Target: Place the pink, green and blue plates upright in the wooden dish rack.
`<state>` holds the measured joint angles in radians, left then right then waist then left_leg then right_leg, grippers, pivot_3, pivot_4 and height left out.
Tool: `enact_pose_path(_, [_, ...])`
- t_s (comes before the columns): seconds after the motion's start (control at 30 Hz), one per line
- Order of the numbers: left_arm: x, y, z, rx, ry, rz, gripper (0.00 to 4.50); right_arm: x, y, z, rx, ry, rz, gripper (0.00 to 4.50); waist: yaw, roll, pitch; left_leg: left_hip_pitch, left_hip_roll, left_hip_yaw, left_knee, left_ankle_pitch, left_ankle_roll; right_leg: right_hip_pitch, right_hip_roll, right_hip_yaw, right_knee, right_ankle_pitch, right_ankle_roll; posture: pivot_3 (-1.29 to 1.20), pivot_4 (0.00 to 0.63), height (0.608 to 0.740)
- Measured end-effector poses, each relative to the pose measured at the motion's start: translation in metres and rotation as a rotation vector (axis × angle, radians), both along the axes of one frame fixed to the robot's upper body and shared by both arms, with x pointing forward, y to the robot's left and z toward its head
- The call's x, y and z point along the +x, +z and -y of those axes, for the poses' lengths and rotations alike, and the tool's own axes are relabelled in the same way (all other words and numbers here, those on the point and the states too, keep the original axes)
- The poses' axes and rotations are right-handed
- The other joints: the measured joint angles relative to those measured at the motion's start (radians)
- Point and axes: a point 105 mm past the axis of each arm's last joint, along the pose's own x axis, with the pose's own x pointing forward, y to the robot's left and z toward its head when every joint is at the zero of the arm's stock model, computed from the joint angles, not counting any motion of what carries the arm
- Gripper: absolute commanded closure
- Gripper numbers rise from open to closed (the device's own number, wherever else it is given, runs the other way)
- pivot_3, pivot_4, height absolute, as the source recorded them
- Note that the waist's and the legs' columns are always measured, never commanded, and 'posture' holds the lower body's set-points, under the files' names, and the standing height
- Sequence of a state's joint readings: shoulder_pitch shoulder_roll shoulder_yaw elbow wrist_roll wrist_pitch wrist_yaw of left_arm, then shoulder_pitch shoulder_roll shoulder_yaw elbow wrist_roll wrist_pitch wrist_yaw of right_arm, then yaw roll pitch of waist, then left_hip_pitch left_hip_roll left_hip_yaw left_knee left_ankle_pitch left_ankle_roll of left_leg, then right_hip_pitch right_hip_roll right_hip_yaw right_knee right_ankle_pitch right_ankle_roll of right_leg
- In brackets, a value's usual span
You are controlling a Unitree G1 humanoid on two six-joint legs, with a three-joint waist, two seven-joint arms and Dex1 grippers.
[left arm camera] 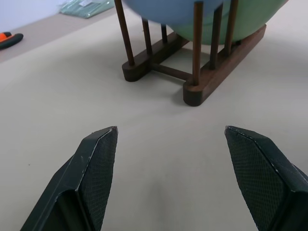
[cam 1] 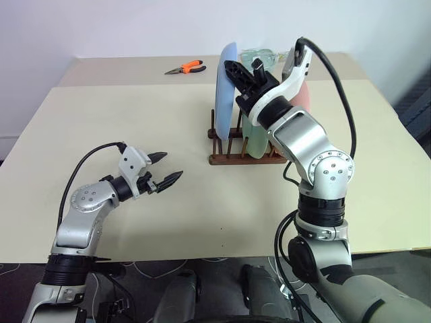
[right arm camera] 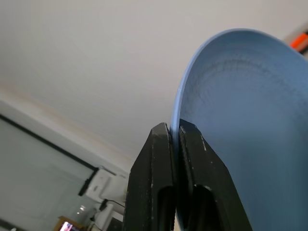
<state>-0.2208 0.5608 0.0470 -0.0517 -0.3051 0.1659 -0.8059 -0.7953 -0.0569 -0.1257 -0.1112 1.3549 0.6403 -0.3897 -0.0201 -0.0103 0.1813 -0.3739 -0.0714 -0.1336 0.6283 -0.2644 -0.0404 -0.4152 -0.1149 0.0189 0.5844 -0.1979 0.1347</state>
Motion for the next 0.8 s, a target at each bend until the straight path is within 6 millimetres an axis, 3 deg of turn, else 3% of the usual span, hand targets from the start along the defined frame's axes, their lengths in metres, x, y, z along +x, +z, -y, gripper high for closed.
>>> enact_pose_path(0.13, [-0.001,0.000,0.004,-0.005,-0.009,-0.001,0.85,0.007,-0.005,0.003,-0.119,-0.021,0.065,2.14,0.001,0.000,0.000,-0.001,0.000,0.000,0.000,0.000,0.000,-0.001,0.000,0.000,0.000,0.000,0.000,0.00,0.150,0.740])
enact_pose_path(0.27, [-0.004,0.003,0.007,-0.007,-0.021,0.009,0.85,-0.012,0.026,0.009,-0.312,-0.022,0.340,2.14,0.002,0.000,0.000,-0.001,0.000,0.000,0.000,0.000,0.000,-0.001,0.000,0.000,0.000,0.000,0.000,0.00,0.150,0.740])
enact_pose_path(0.37, [-0.007,-0.002,0.008,-0.006,-0.022,-0.012,0.85,-0.034,0.051,0.032,-0.498,-0.061,0.570,2.14,0.006,0.000,0.000,-0.001,0.000,0.000,0.000,0.000,0.000,0.001,0.000,0.000,-0.002,0.000,0.000,0.00,0.150,0.740])
enact_pose_path(0.43, [-0.009,-0.003,0.010,-0.005,-0.030,-0.015,0.85,-0.047,0.053,0.057,-0.607,-0.086,0.638,1.58,0.012,-0.002,-0.001,-0.001,0.000,-0.001,0.001,0.000,0.000,0.003,0.000,-0.002,-0.004,-0.001,0.000,0.00,0.150,0.740])
enact_pose_path(0.53, [-0.011,-0.007,0.002,0.010,-0.009,-0.029,0.85,-0.056,0.031,0.131,-0.792,-0.195,0.548,0.31,0.027,-0.004,-0.001,-0.001,-0.001,0.001,0.001,-0.001,0.001,0.005,-0.003,-0.001,-0.007,-0.003,-0.002,0.00,0.150,0.740])
enact_pose_path(0.57, [-0.011,-0.007,-0.001,0.011,0.002,-0.031,0.85,-0.056,0.022,0.147,-0.831,-0.222,0.504,0.08,0.029,-0.004,-0.001,-0.001,0.000,0.002,0.002,-0.001,0.001,0.005,-0.003,-0.001,-0.007,-0.003,-0.002,0.00,0.150,0.740])
enact_pose_path(0.63, [-0.009,-0.007,-0.003,0.010,0.008,-0.029,0.85,-0.061,-0.002,0.181,-0.946,-0.268,0.412,0.08,0.031,-0.004,-0.001,0.000,0.000,0.003,0.002,-0.001,0.001,0.005,-0.003,-0.001,-0.006,-0.005,0.001,0.00,0.150,0.740])
enact_pose_path(0.73, [-0.007,-0.012,-0.010,0.018,0.031,-0.046,0.85,-0.071,-0.063,0.222,-1.122,-0.269,0.215,0.08,0.029,-0.004,-0.002,0.001,0.000,0.004,0.001,-0.001,0.001,0.005,-0.003,0.000,-0.006,-0.005,0.002,0.00,0.150,0.740])
enact_pose_path(0.8, [-0.006,-0.018,-0.017,0.034,0.051,-0.062,0.85,-0.076,-0.103,0.238,-1.198,-0.230,0.114,0.08,0.023,-0.003,-0.001,0.001,0.000,0.006,0.002,-0.001,0.001,0.004,-0.003,0.002,-0.006,-0.005,0.001,0.00,0.150,0.740])
